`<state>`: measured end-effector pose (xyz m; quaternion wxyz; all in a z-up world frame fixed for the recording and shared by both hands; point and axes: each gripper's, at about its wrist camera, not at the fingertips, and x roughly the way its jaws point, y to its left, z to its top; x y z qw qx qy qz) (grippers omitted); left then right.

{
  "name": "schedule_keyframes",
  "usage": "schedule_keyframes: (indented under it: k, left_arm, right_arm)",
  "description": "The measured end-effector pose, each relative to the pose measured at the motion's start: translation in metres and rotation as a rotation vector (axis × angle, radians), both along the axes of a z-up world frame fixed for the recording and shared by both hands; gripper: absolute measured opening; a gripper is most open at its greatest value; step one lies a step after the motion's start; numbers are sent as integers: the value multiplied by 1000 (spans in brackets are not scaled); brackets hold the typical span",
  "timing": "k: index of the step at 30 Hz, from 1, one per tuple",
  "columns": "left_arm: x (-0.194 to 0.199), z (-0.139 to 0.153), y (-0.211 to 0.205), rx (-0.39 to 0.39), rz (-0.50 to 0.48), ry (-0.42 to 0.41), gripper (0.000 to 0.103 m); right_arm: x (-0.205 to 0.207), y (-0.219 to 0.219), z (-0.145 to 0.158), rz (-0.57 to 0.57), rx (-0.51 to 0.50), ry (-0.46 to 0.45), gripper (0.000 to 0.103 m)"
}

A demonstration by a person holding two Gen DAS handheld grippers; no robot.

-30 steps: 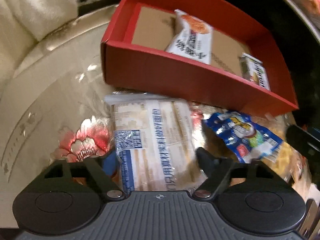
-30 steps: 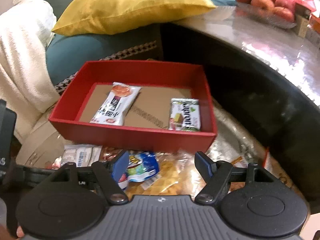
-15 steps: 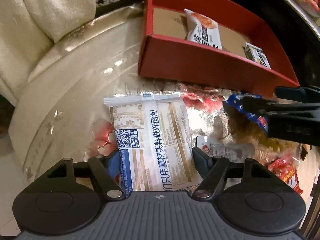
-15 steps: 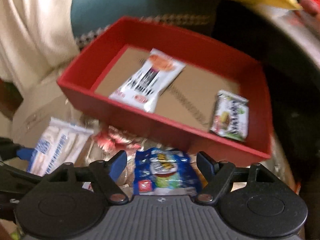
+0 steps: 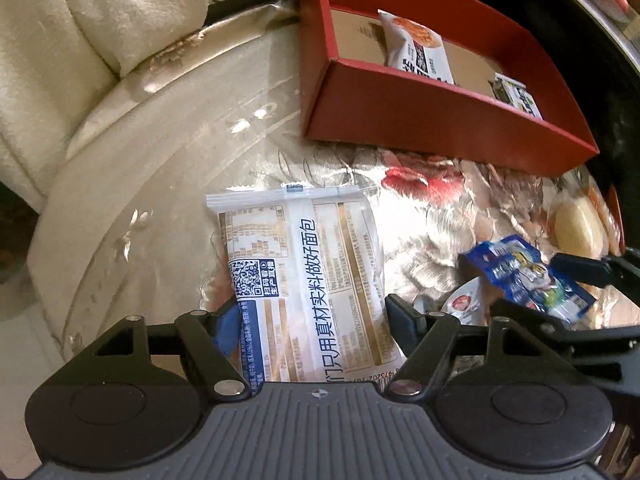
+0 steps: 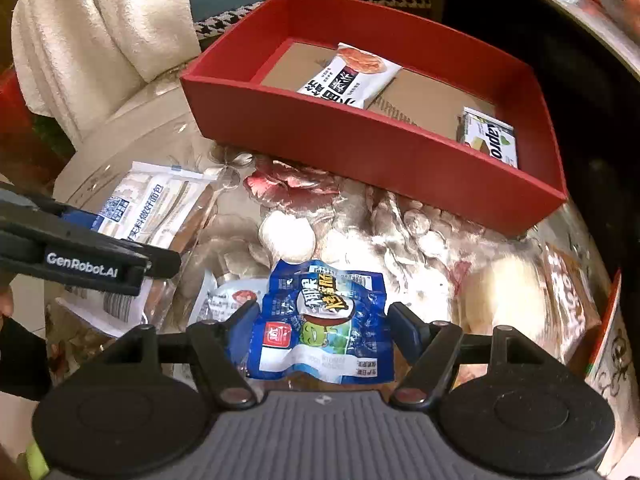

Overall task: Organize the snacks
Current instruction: 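Grasp the blue sausage packet with the right tool while the left tool grasps the white bread bag, then lift both packets into the red tray and release them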

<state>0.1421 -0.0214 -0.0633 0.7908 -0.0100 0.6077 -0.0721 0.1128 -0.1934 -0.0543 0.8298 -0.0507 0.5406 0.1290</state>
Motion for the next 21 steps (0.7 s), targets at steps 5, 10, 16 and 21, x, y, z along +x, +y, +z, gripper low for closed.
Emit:
schedule_keyframes:
  k: [5, 10, 16, 21]
  left_arm:
    - [-1, -3, -5, 39, -7, -22, 85]
    - [-1, -11, -13, 104, -24, -55, 96]
    - [-4, -13, -13, 112, -24, -58, 98]
    - [-4, -13, -4, 97, -13, -42, 99]
  right_arm:
    - [8, 10, -10, 4, -47, -29, 69]
    - [9, 10, -21, 17, -68, -40, 76]
    - [13, 1, -26, -19, -4, -30, 83]
    - [21, -3, -29, -69, 34, 0, 83]
